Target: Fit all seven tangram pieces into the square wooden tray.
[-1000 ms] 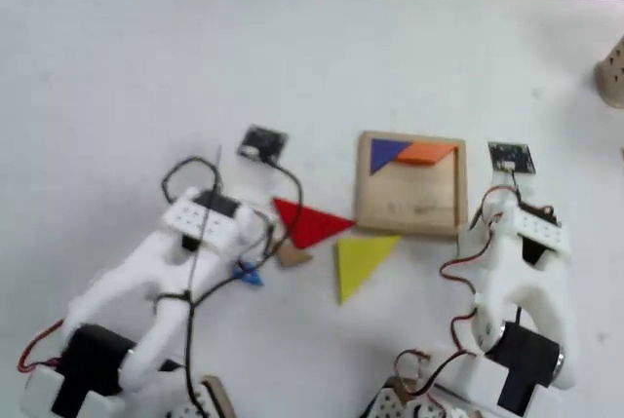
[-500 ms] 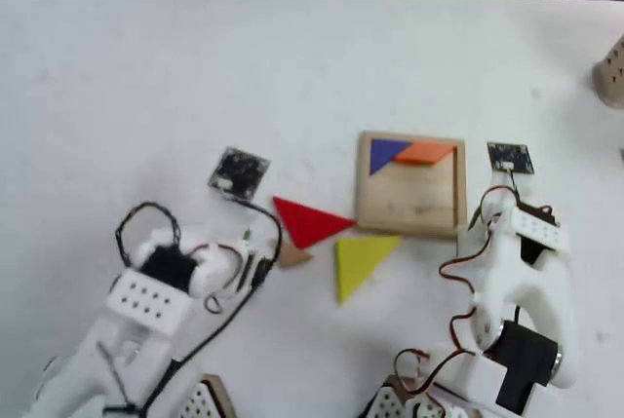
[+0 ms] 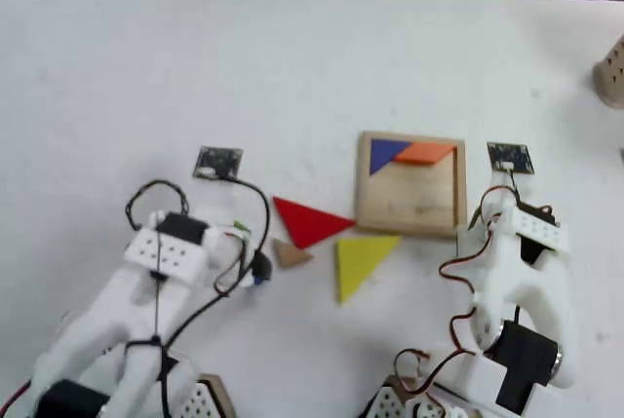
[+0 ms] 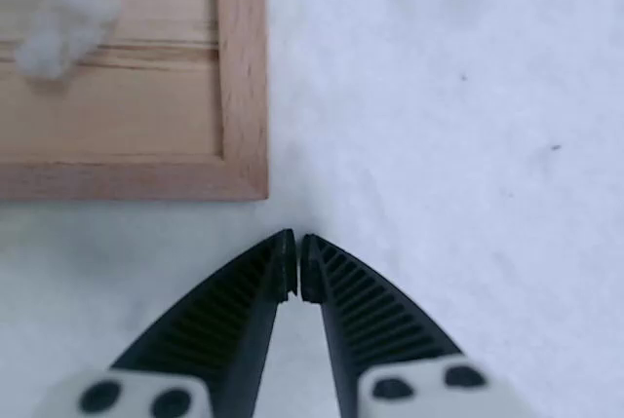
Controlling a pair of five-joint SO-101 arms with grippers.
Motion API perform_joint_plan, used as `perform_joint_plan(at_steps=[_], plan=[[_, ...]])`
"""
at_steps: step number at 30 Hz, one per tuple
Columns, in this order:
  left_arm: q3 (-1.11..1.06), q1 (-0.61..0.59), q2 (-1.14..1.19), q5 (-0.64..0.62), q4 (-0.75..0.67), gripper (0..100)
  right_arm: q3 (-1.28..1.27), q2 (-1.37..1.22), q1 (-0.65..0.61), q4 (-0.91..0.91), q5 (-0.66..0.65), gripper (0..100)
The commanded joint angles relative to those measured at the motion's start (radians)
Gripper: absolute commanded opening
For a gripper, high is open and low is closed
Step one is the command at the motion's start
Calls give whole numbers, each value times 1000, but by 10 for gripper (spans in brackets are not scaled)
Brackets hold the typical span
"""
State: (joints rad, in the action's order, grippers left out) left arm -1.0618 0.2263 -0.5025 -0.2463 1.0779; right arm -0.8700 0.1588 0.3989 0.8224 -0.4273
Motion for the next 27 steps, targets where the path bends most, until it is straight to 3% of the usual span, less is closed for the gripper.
perform_joint_plan(at_steps=[1, 14, 27], plan=[[91, 68, 116, -52, 11, 307, 31, -1, -2, 4, -12, 17], [178, 154, 341, -89, -23, 302, 31, -1, -2, 4, -12, 17], [233, 93, 348, -95, -81, 301, 31, -1, -1, 5, -12, 17]])
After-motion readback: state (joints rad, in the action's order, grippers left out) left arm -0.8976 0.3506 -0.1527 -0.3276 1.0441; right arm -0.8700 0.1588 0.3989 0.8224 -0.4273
